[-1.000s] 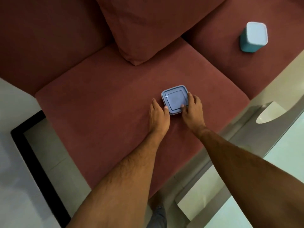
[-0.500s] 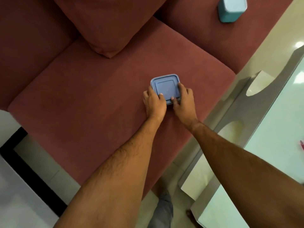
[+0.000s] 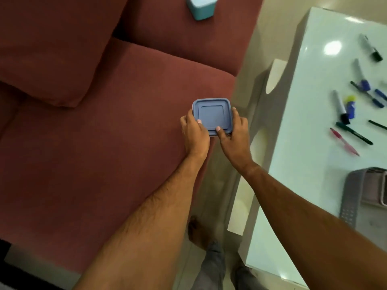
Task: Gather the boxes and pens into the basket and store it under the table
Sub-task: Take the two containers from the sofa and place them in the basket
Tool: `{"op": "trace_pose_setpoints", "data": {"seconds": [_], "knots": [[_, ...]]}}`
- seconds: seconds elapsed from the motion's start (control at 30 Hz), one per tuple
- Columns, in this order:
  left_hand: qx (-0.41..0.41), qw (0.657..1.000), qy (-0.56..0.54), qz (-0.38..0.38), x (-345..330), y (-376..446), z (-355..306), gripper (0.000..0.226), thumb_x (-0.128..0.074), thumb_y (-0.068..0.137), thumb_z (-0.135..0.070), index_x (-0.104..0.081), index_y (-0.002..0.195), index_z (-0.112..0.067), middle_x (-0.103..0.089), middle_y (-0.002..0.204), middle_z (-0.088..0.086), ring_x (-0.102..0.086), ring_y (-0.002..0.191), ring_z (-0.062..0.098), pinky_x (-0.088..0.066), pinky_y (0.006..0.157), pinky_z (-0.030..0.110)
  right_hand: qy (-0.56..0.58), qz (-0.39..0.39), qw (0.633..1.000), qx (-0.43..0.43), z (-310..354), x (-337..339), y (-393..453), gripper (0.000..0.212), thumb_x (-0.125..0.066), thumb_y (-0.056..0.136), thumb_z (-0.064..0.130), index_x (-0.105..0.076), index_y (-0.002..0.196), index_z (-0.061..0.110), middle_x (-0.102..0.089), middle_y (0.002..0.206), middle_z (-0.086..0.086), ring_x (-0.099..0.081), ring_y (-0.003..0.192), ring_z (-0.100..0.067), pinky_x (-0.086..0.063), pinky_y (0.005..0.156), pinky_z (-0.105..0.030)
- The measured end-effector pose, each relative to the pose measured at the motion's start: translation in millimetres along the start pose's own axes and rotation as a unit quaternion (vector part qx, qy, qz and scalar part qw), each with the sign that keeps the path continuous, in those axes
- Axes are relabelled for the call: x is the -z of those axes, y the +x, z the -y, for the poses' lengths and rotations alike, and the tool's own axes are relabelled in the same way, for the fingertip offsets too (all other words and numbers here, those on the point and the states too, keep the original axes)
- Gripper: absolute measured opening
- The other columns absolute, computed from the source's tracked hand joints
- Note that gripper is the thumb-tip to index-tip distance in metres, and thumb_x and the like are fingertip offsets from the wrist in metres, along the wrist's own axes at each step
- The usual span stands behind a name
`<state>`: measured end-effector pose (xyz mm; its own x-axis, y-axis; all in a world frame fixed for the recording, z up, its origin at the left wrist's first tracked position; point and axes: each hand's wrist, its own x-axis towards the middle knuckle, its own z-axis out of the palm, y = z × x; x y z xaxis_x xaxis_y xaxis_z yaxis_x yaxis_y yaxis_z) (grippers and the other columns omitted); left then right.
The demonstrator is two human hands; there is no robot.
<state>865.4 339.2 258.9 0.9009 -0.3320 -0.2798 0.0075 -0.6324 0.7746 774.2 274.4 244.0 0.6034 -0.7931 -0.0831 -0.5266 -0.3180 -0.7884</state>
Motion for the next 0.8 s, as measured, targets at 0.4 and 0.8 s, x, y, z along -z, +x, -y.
{"op": "trace_pose_setpoints", "data": {"seconds": [0.4,0.8], "knots": [[-0.081,0.989,0.033,0.118,-117.6,-93.6,-66.0,0.043,-0.043,0.107,-0.016,-0.039,0.149,-0.009,-0.043,0.141,0.01,-0.051,0.126,0.021,-0.042,0.088,0.017,0.01,-0.128,0.987,-0.095,-85.3,128.0,-43.6,0.067,-0.064,0.097,0.028,-0.032,0.153,0.007,-0.044,0.137,-0.018,-0.053,0.124,-0.025,-0.052,0.103,-0.034],[-0.132,0.975,0.03,0.178,-213.6,-226.6,-91.7,0.039,-0.047,0.105,-0.018,-0.044,0.144,-0.014,-0.046,0.136,0.006,-0.055,0.124,0.022,-0.058,0.096,0.036,0.002,-0.23,0.964,-0.134,-171.2,240.0,-129.0,0.065,-0.066,0.095,0.017,-0.037,0.151,0.005,-0.045,0.132,-0.016,-0.051,0.123,-0.025,-0.045,0.103,-0.029]]}}
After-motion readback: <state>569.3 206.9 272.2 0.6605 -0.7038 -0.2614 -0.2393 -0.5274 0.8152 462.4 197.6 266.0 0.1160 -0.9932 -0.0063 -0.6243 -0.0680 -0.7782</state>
